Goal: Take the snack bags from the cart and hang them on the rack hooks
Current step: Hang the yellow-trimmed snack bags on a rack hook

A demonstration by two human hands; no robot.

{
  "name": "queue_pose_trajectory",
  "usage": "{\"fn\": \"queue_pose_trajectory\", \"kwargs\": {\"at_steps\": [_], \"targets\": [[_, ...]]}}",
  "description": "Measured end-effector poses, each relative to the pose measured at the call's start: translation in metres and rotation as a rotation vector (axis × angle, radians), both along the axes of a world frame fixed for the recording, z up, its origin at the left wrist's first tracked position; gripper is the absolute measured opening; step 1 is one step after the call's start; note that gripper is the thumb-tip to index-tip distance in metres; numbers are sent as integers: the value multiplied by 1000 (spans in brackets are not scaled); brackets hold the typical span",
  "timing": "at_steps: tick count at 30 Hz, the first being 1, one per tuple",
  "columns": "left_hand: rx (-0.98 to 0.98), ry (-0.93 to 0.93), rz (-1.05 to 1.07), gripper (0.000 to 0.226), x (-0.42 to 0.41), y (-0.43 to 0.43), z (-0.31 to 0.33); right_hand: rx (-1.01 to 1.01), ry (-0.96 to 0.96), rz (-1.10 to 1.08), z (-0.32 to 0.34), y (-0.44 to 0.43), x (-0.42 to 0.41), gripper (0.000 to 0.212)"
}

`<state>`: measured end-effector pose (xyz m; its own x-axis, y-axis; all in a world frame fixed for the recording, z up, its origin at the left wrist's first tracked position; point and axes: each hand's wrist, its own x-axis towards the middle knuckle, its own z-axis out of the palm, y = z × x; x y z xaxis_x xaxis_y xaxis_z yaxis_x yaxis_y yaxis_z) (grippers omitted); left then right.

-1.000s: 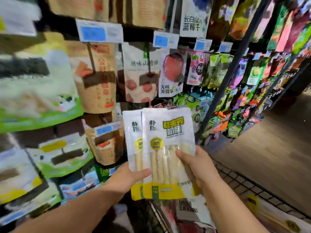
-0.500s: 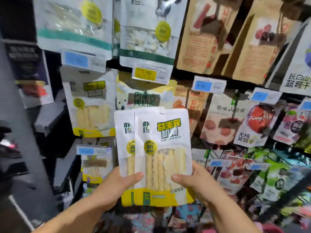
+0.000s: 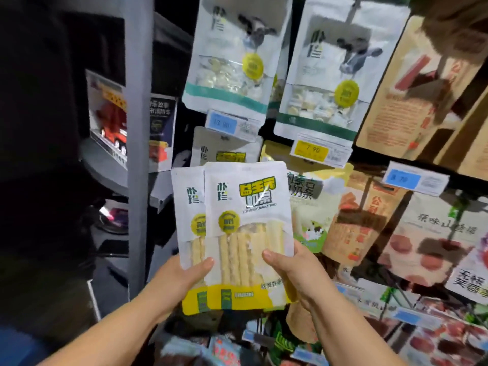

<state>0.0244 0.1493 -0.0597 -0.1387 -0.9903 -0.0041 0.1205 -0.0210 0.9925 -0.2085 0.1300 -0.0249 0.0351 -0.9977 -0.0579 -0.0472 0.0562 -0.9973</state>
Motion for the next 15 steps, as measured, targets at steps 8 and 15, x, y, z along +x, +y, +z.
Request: {"fn": "queue_pose_trajectory", "kwargs": {"at_steps": [8, 15], "targets": [[18, -15, 199, 30, 75, 2, -4, -71, 12, 4, 15, -33, 39, 25], [-10, -130, 177, 60, 116, 8, 1, -103, -14, -11, 17, -58, 59, 31]]}}
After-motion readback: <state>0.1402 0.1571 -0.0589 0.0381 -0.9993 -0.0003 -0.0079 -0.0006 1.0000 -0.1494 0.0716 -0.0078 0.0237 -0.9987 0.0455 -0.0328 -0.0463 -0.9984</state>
